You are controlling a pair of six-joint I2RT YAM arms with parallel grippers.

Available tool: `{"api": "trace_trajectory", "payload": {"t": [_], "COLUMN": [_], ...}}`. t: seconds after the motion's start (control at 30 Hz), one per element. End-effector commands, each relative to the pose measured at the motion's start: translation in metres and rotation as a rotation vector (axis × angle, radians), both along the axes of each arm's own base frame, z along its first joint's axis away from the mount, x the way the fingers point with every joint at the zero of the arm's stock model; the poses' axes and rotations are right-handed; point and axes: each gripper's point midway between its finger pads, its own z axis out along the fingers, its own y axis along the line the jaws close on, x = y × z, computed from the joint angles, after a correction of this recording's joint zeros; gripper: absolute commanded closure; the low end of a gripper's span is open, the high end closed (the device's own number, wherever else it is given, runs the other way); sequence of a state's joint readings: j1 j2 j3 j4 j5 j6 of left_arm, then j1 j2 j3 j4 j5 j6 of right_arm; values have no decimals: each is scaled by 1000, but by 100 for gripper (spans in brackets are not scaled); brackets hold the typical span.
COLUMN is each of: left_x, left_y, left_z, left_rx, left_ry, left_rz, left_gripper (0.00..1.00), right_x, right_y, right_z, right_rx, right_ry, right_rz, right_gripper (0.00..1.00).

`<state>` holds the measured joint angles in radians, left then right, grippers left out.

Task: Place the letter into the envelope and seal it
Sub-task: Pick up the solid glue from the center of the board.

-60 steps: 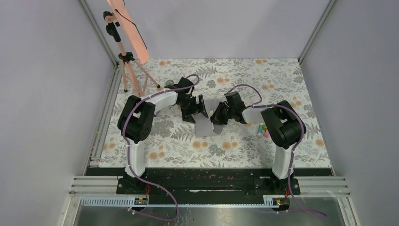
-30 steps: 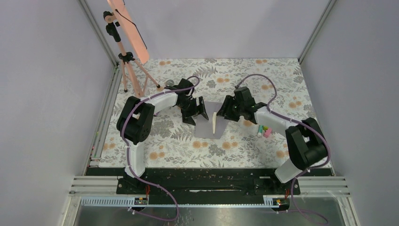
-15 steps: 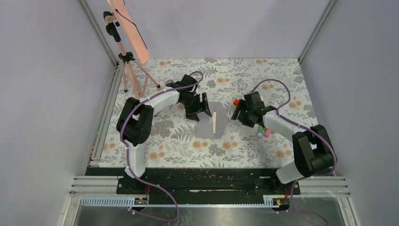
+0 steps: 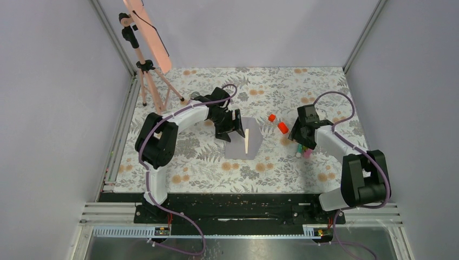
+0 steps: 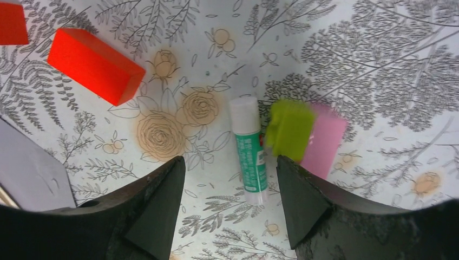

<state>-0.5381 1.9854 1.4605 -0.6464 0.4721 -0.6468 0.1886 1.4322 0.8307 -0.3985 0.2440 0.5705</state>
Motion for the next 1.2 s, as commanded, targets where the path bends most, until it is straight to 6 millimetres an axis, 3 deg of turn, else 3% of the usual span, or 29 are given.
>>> {"api": "trace_trajectory", "payload": {"t": [0.0, 0.4, 0.77, 0.87, 1.07, 1.17], "left_x": [5, 5, 3, 3, 2, 0], "left_y": [-10, -15, -18, -20, -18, -17], "left_z": [21, 19, 15, 15, 14, 12], "left_rx": [-38, -44, -48, -50, -47, -44], "left_ry": [-51, -38, -19, -16, -16, -13], "left_rz": [-19, -21, -26, -27, -28, -30], "left_gripper": [26, 26, 26, 26, 26, 27], "right_x": [-11, -7, -4, -1, 0, -5], "right_y": [-4, 9, 28, 30, 38, 45], "right_z": [-15, -30, -30, -28, -26, -23], "right_rx": [-1, 58, 141, 143, 181, 218], "right_ry": [77, 122, 167, 173, 173, 165], "right_rz": [5, 58, 123, 141, 176, 188], "right_gripper": [31, 46, 50, 59, 88, 96]}}
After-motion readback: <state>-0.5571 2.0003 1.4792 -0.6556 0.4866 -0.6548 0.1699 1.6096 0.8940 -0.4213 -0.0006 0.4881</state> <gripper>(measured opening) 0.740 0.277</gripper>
